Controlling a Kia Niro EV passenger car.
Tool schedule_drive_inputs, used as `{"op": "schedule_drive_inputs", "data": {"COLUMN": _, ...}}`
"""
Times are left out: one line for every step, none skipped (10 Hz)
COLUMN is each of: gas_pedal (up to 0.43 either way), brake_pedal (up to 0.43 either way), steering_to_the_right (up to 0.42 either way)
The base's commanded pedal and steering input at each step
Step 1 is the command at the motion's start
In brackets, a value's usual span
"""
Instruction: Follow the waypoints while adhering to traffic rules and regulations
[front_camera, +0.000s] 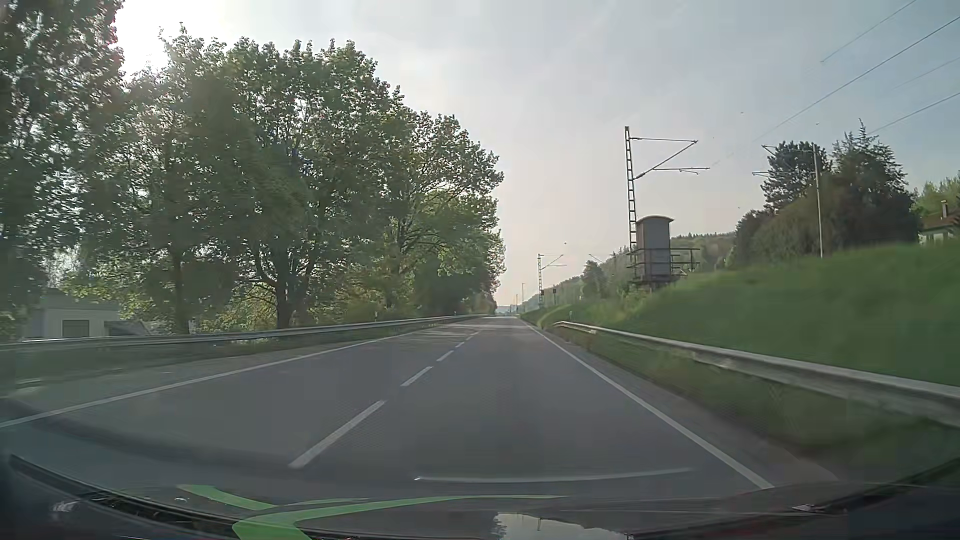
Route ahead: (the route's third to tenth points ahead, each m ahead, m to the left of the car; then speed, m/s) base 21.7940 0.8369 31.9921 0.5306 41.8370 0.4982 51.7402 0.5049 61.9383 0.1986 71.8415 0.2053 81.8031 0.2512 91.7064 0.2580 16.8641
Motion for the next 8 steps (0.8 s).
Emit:
{"op": "schedule_drive_inputs", "data": {"gas_pedal": 0.539, "brake_pedal": 0.000, "steering_to_the_right": 0.001}}
{"op": "schedule_drive_inputs", "data": {"gas_pedal": 0.539, "brake_pedal": 0.000, "steering_to_the_right": 0.001}}
{"op": "schedule_drive_inputs", "data": {"gas_pedal": 0.551, "brake_pedal": 0.000, "steering_to_the_right": 0.001}}
{"op": "schedule_drive_inputs", "data": {"gas_pedal": 0.559, "brake_pedal": 0.000, "steering_to_the_right": 0.001}}
{"op": "schedule_drive_inputs", "data": {"gas_pedal": 0.559, "brake_pedal": 0.000, "steering_to_the_right": 0.001}}
{"op": "schedule_drive_inputs", "data": {"gas_pedal": 0.559, "brake_pedal": 0.000, "steering_to_the_right": 0.000}}
{"op": "schedule_drive_inputs", "data": {"gas_pedal": 0.559, "brake_pedal": 0.000, "steering_to_the_right": 0.000}}
{"op": "schedule_drive_inputs", "data": {"gas_pedal": 0.559, "brake_pedal": 0.000, "steering_to_the_right": 0.000}}
